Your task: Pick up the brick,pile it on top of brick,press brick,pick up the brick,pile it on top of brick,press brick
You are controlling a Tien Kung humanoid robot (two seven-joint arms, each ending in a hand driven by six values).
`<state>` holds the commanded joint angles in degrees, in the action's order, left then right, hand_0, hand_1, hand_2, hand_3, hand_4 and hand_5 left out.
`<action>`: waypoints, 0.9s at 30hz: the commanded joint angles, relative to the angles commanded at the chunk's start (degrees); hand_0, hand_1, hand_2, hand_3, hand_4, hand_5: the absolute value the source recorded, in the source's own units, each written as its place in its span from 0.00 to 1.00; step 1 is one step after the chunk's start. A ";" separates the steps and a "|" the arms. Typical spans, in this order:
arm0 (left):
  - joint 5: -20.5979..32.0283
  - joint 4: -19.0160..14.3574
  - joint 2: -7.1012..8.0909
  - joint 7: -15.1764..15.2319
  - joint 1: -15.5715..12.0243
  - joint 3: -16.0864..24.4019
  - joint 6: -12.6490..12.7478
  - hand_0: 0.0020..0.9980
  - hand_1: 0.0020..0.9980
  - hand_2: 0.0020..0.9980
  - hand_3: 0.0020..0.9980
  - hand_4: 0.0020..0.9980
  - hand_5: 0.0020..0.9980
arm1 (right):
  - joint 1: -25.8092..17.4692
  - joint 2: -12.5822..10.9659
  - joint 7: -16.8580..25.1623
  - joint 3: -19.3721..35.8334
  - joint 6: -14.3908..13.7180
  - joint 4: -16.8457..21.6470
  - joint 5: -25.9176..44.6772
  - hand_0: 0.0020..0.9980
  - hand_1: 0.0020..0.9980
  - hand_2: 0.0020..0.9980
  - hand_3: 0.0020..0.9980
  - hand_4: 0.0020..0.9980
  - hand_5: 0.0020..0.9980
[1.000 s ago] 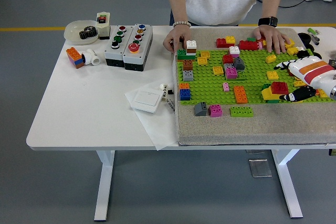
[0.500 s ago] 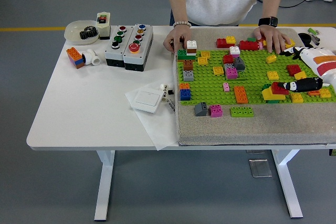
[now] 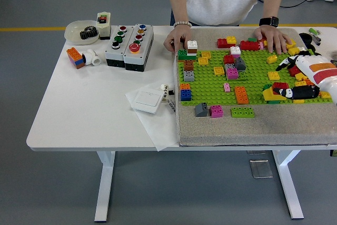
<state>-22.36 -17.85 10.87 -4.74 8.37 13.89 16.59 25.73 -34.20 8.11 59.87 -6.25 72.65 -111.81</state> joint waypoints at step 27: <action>-0.40 -0.01 0.02 -0.14 0.01 0.17 -0.03 0.79 0.80 0.82 0.64 0.66 0.65 | -0.81 1.47 -0.20 -2.74 1.50 -2.58 2.20 0.61 0.60 0.63 0.60 0.87 0.39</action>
<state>-22.76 -17.86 10.89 -4.89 8.38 14.06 16.56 24.92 -32.73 7.90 57.13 -4.75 70.07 -109.61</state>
